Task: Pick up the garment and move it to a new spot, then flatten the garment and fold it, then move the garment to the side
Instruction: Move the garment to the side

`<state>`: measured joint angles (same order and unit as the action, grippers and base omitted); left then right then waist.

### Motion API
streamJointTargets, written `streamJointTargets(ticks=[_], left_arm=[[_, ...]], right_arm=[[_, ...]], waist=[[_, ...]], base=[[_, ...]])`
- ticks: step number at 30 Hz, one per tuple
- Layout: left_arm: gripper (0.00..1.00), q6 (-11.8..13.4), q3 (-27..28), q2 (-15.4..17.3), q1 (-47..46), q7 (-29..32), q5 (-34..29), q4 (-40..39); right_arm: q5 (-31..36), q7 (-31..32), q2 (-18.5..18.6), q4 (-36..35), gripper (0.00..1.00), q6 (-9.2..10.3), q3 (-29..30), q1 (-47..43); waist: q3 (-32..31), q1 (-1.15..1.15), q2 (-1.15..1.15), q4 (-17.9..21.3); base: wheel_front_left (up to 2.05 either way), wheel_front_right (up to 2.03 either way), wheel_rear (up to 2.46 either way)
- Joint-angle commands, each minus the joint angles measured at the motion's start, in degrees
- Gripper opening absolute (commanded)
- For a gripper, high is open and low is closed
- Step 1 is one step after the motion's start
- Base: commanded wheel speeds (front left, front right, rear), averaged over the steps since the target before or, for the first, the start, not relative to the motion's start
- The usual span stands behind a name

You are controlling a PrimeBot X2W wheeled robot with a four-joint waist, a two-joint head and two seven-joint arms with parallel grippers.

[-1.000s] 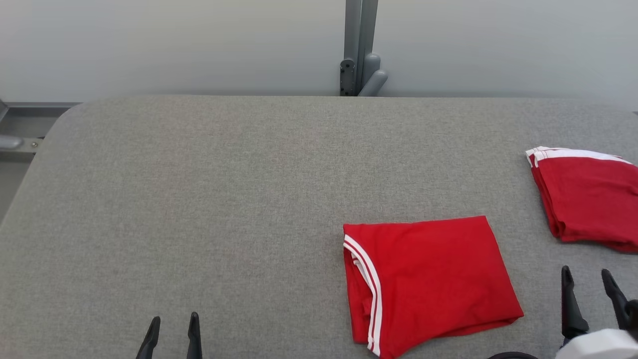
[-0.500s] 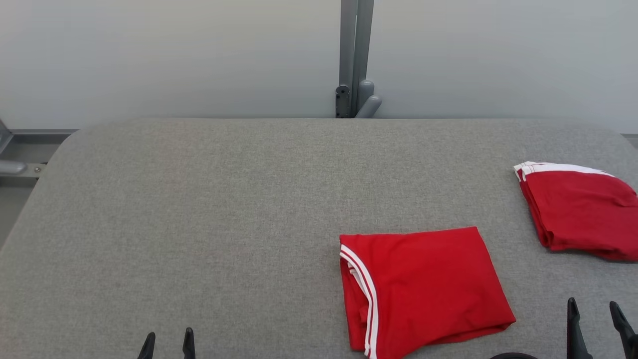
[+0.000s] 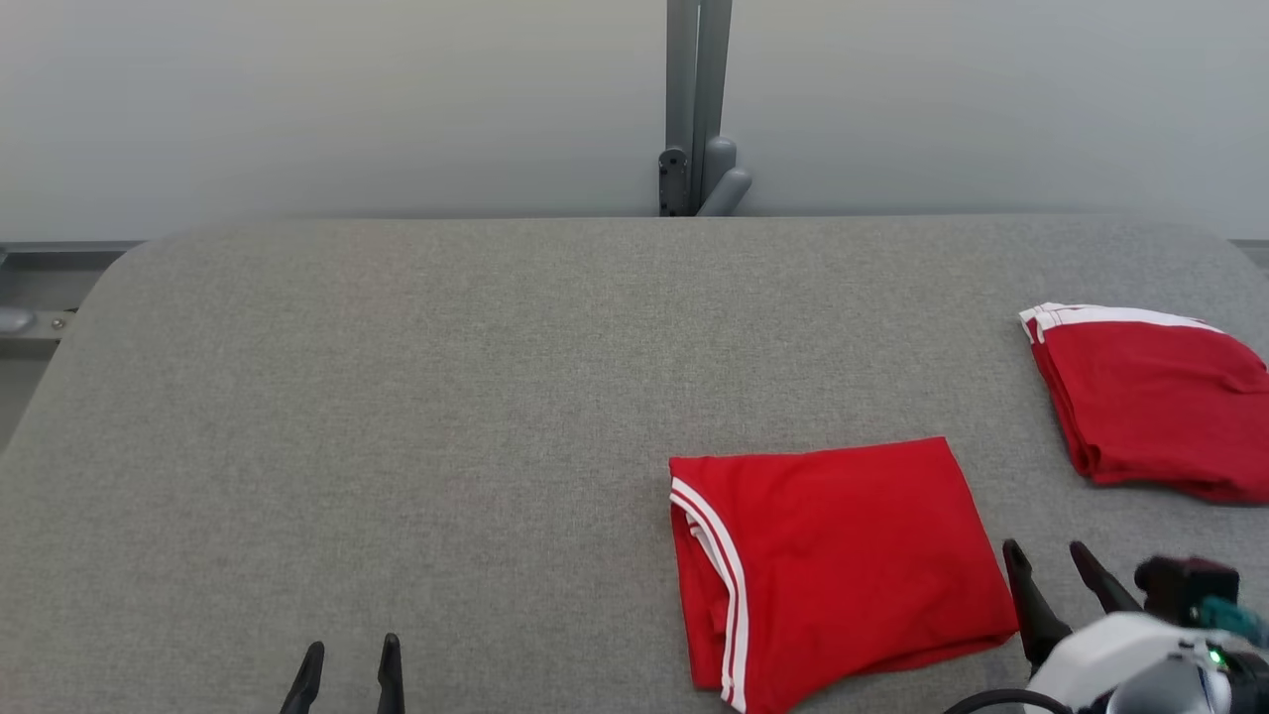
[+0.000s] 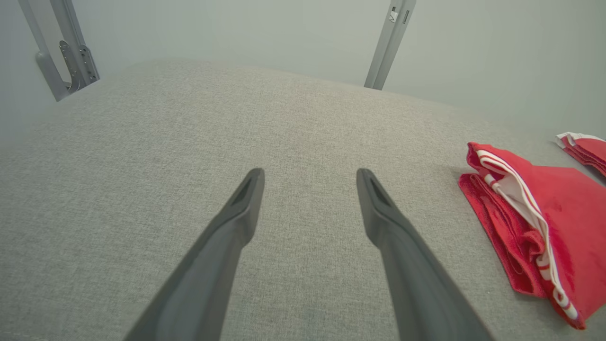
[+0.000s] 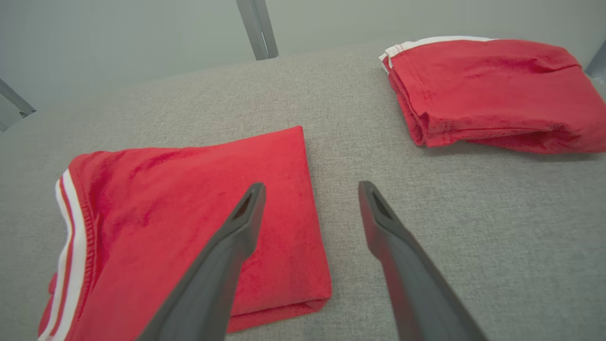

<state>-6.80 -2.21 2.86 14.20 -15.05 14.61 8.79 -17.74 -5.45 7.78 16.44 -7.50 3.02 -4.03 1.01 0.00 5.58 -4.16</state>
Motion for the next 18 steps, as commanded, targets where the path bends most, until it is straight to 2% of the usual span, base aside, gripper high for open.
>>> streamJointTargets(ticks=[1,4,8,12,18], left_arm=[[1.00,0.1,-0.5,0.1,-1.0,-0.1,0.3,0.0],[1.00,0.0,-1.3,0.1,-1.4,-0.1,0.5,0.5],[1.00,0.2,-2.4,0.1,-1.9,-0.1,0.7,1.0],[1.00,0.2,-2.9,0.1,-2.5,-0.1,0.8,1.6],[1.00,0.8,-3.9,0.1,-3.9,-0.1,1.4,1.8]], right_arm=[[-1.9,2.8,1.2,0.4,1.00,0.03,-1.2,1.6],[-4.7,10.7,4.1,2.2,1.00,0.03,-3.6,6.6],[-6.1,16.9,5.1,7.9,1.00,0.04,-4.8,12.0],[-10.6,19.7,3.8,14.0,1.00,0.02,-6.3,15.6],[-15.0,20.8,4.7,20.7,1.00,0.03,-8.9,19.6]], waist=[[1.3,0.00,0.00,0.4],[2.3,0.00,0.00,0.6],[3.0,0.00,0.00,0.3],[3.4,0.00,0.00,-0.5],[3.9,0.00,0.00,-1.2]], base=[[0.00,0.00,0.00],[0.00,0.00,0.00],[0.00,0.00,0.00],[0.00,0.00,0.00],[0.00,0.00,0.00]])
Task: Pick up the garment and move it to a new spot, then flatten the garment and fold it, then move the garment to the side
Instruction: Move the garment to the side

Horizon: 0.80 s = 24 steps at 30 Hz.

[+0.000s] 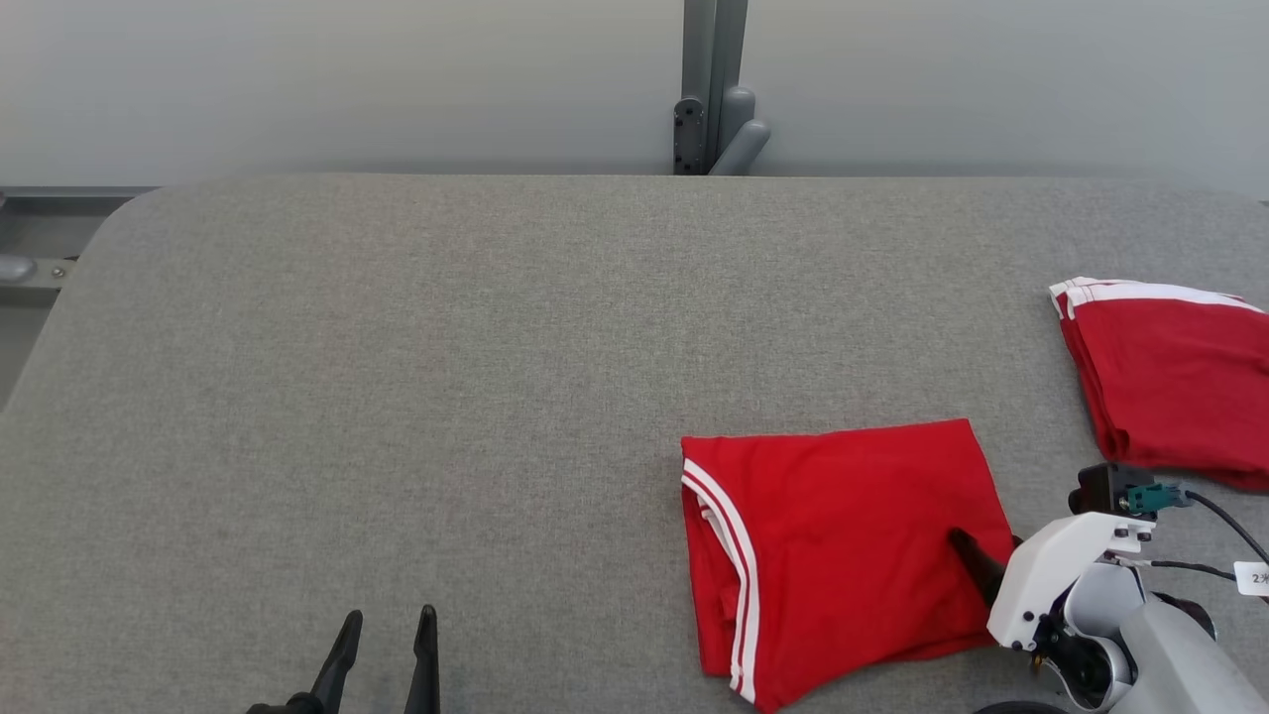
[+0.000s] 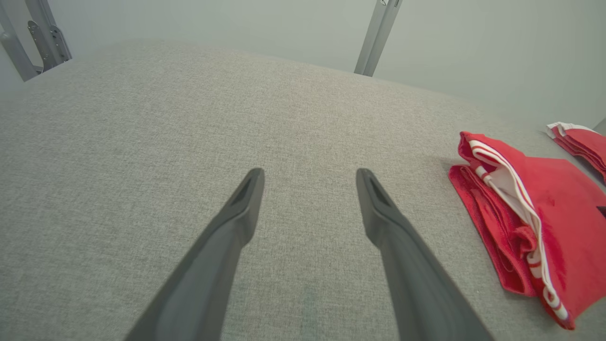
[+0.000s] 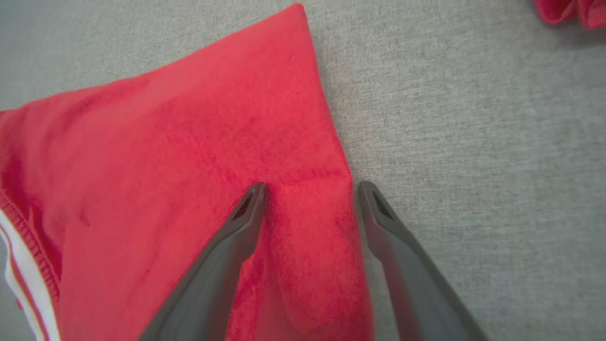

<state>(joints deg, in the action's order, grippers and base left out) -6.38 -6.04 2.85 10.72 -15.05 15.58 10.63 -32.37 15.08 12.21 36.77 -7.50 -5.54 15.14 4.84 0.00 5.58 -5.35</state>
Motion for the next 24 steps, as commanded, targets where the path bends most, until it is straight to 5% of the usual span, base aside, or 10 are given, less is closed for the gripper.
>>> streamJointTargets(ticks=[1,3,17,24], left_arm=[[1.00,0.3,-0.4,0.1,-0.6,-0.1,0.6,-0.1],[1.00,0.5,-0.7,0.1,-0.8,-0.1,0.9,-0.2],[1.00,0.7,-2.2,0.1,-4.2,-0.1,3.9,-1.2],[1.00,0.8,-2.7,0.1,-6.1,-0.1,5.2,-2.2]], right_arm=[[-1.0,0.1,0.5,1.0,1.00,0.03,-0.9,0.9],[-2.3,-0.2,0.9,2.0,0.00,0.03,-2.0,1.8],[-7.6,-0.3,7.7,-6.0,0.00,0.02,-17.3,13.9],[-8.2,1.9,10.7,-4.3,0.00,0.03,-19.4,24.2]], waist=[[0.1,0.00,0.00,0.0],[0.3,0.00,0.00,0.2],[4.6,0.00,0.00,-1.2],[7.7,0.00,0.00,0.1]], base=[[0.00,0.00,0.00],[0.00,0.00,0.00],[0.00,0.00,0.00],[0.00,0.00,0.00]])
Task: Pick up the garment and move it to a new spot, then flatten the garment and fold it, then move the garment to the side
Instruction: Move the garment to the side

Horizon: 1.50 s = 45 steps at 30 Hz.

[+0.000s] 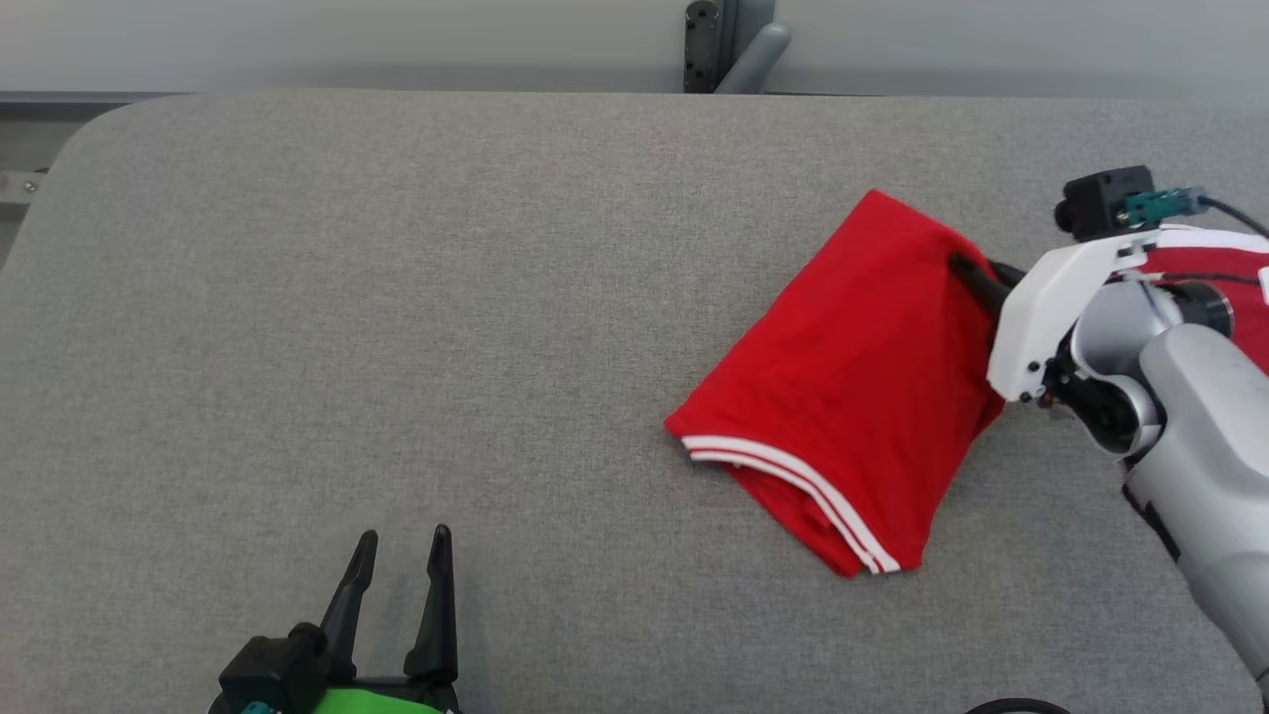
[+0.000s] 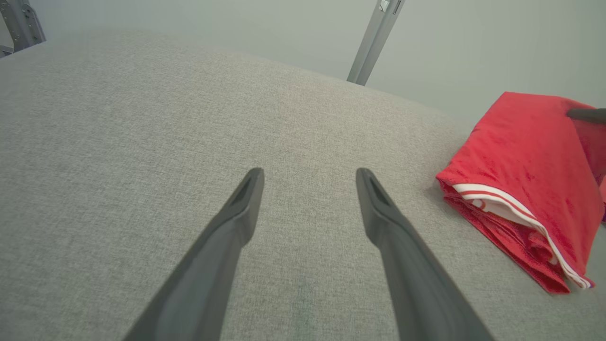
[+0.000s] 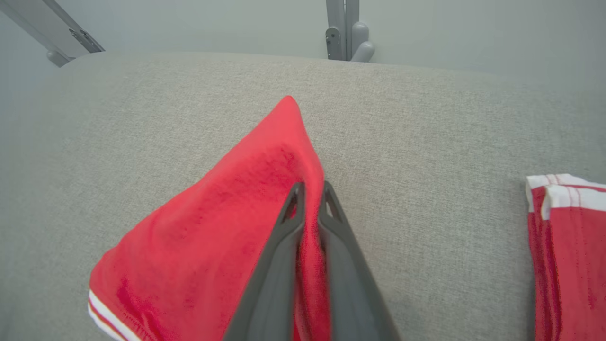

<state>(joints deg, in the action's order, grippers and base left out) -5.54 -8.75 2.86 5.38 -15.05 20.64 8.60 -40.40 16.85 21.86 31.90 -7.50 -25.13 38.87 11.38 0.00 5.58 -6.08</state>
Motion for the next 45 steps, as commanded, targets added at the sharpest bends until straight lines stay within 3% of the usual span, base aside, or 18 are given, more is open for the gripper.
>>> streamJointTargets(ticks=[1,11,18,25,32,45], left_arm=[[1.00,-0.2,-0.2,0.1,-1.0,-0.1,0.2,-0.2],[1.00,-1.3,0.2,0.1,-4.1,-0.1,-3.1,0.0],[1.00,-1.9,0.8,0.1,-5.4,-0.1,-4.6,-0.1],[1.00,-2.0,2.0,0.1,-5.1,-0.1,-5.4,-0.4],[1.00,-2.0,2.8,0.1,-4.2,-0.1,-6.3,-0.7],[1.00,-2.1,1.9,1.2,-6.2,-0.1,-7.0,-0.3]], right_arm=[[0.0,0.2,1.7,1.2,0.00,0.03,0.4,1.5],[1.4,-5.5,7.1,7.3,0.00,0.03,9.3,7.3],[2.4,-8.4,4.8,6.8,0.00,0.03,14.6,9.6],[2.8,-7.3,2.9,1.6,0.00,0.03,17.5,8.5],[4.0,-4.1,1.8,-3.6,0.00,0.03,22.6,6.3],[14.3,2.9,-2.1,-7.3,0.00,0.03,37.0,1.8]], waist=[[1.5,0.00,0.01,1.1],[6.2,0.00,0.01,5.1],[7.9,0.00,0.01,7.9],[7.8,0.00,0.01,10.4],[7.8,0.00,0.01,12.3],[10.2,0.00,0.01,12.9]], base=[[0.00,0.00,0.00],[0.00,0.00,0.00],[0.00,0.00,0.00],[0.00,0.00,0.00],[0.00,0.00,0.00],[0.00,0.00,0.00]])
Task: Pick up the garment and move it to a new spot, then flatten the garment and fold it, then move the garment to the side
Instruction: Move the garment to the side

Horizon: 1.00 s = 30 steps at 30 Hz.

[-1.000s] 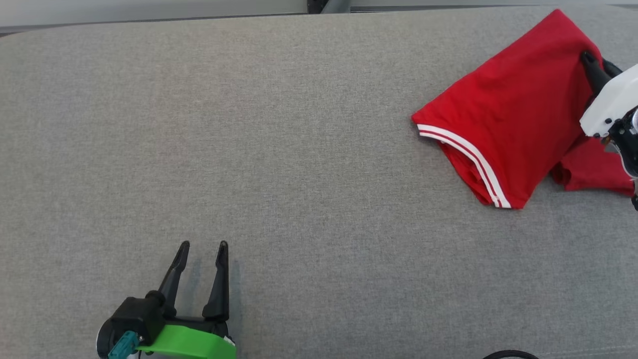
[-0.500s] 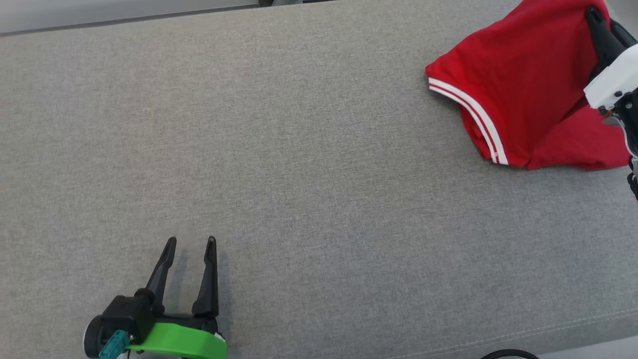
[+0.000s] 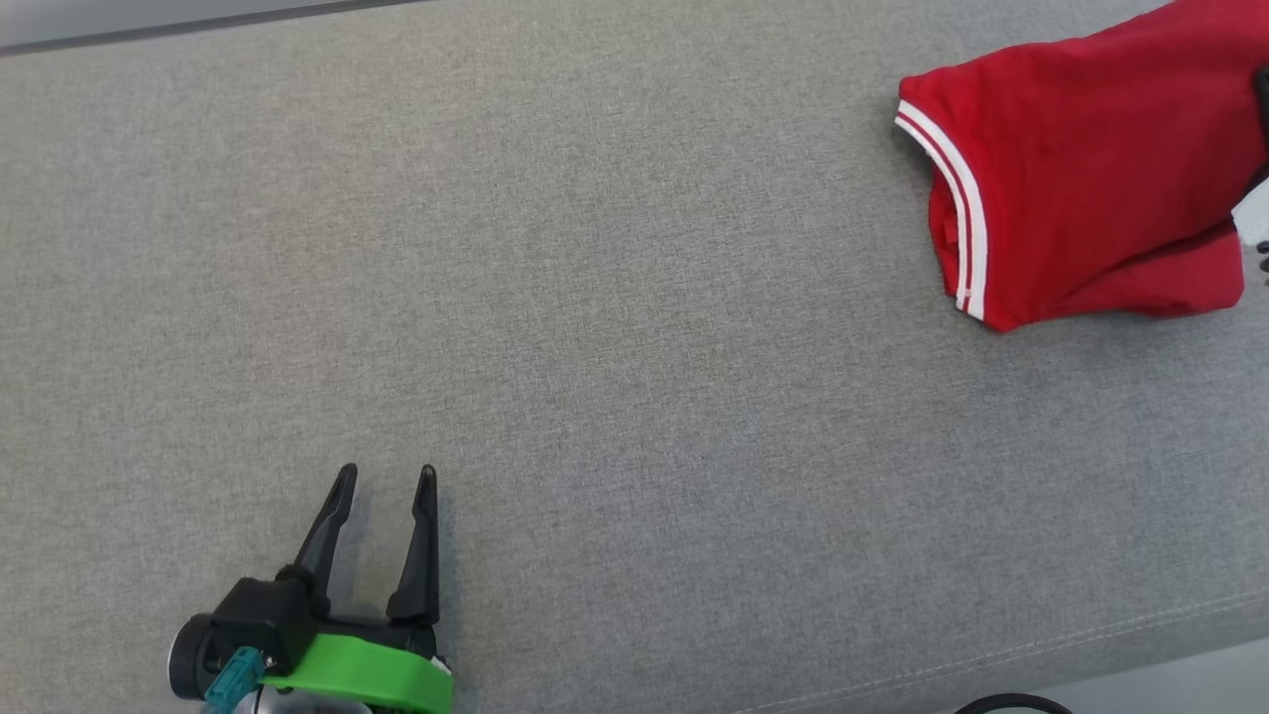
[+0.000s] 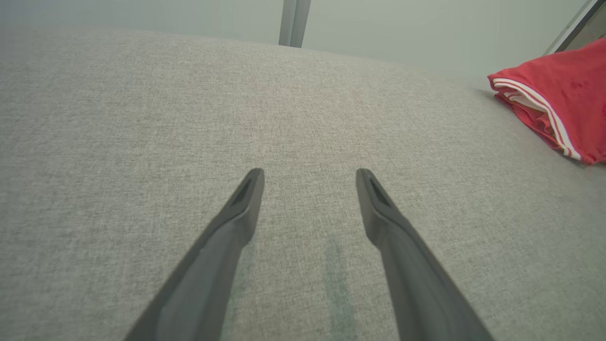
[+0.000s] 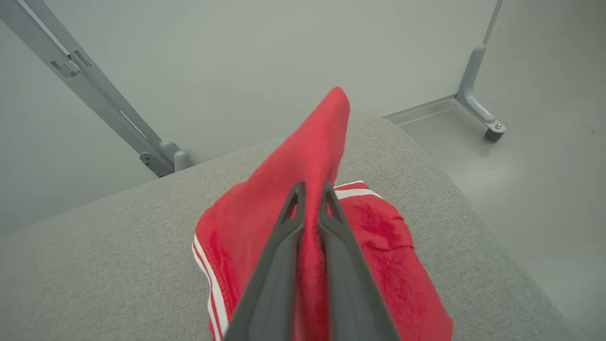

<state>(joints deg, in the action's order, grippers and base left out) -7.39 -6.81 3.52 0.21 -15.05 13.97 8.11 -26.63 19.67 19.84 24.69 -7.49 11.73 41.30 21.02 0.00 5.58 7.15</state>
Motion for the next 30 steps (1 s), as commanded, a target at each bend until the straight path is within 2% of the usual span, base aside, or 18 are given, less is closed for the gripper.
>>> streamJointTargets(ticks=[1,3,4,5,6,11,17,22,27,30], left_arm=[[1.00,-0.2,-0.2,0.7,-1.4,-0.1,-0.3,0.2],[1.00,-0.2,-0.7,0.9,-1.9,-0.1,-0.1,0.5],[1.00,-0.2,-0.8,0.9,-2.2,-0.1,0.1,0.6],[1.00,-0.2,-0.6,0.9,-2.5,-0.1,0.2,0.6],[1.00,-0.2,-0.3,0.8,-2.9,-0.1,0.4,0.6],[1.00,-0.2,0.8,0.6,-3.1,-0.1,0.7,0.7],[1.00,-0.2,2.0,0.3,-0.7,-0.1,0.4,0.9],[1.00,-0.2,3.8,0.0,2.7,-0.1,0.3,2.9],[1.00,0.6,6.2,-0.3,6.0,-0.1,-0.5,6.1],[1.00,1.1,6.8,-0.4,7.0,-0.1,-0.8,6.8]], right_arm=[[1.9,-0.1,-0.1,0.3,0.00,0.02,1.0,-0.5],[5.1,-1.1,-0.1,1.5,0.00,0.02,3.4,0.0],[6.5,-1.6,-0.4,2.2,0.16,0.02,4.5,0.5],[8.3,-2.2,-0.6,2.7,0.42,0.01,5.6,0.8],[10.0,-2.9,-0.7,3.3,1.00,0.02,6.8,1.1],[17.9,-6.2,-1.5,4.7,1.00,0.02,10.3,1.2],[22.8,-18.7,-1.4,0.7,1.00,0.02,8.8,-4.5],[20.9,-26.3,-3.7,-5.3,1.00,0.03,7.2,-15.9],[19.1,-29.9,-7.0,-10.0,1.00,0.03,4.3,-29.8],[18.8,-30.8,-8.9,-10.2,1.00,0.02,3.9,-34.2]], waist=[[0.9,0.00,0.01,-0.5],[1.6,0.00,0.01,-1.2],[1.9,0.00,0.01,-1.5],[2.3,0.00,0.01,-1.9],[2.5,0.00,0.01,-2.3],[2.5,0.00,0.01,-3.6],[-2.5,0.00,0.01,-5.5],[-8.7,0.00,0.01,-6.8],[-14.4,0.00,0.01,-6.9],[-15.8,0.00,0.01,-6.9]], base=[[0.00,0.00,0.00],[0.00,0.00,0.00],[0.00,0.00,0.00],[0.00,0.00,0.00],[0.00,0.00,0.00],[0.00,0.00,0.00],[0.00,0.00,0.00],[0.00,0.00,0.00],[0.00,0.00,0.00],[0.00,0.00,0.00]])
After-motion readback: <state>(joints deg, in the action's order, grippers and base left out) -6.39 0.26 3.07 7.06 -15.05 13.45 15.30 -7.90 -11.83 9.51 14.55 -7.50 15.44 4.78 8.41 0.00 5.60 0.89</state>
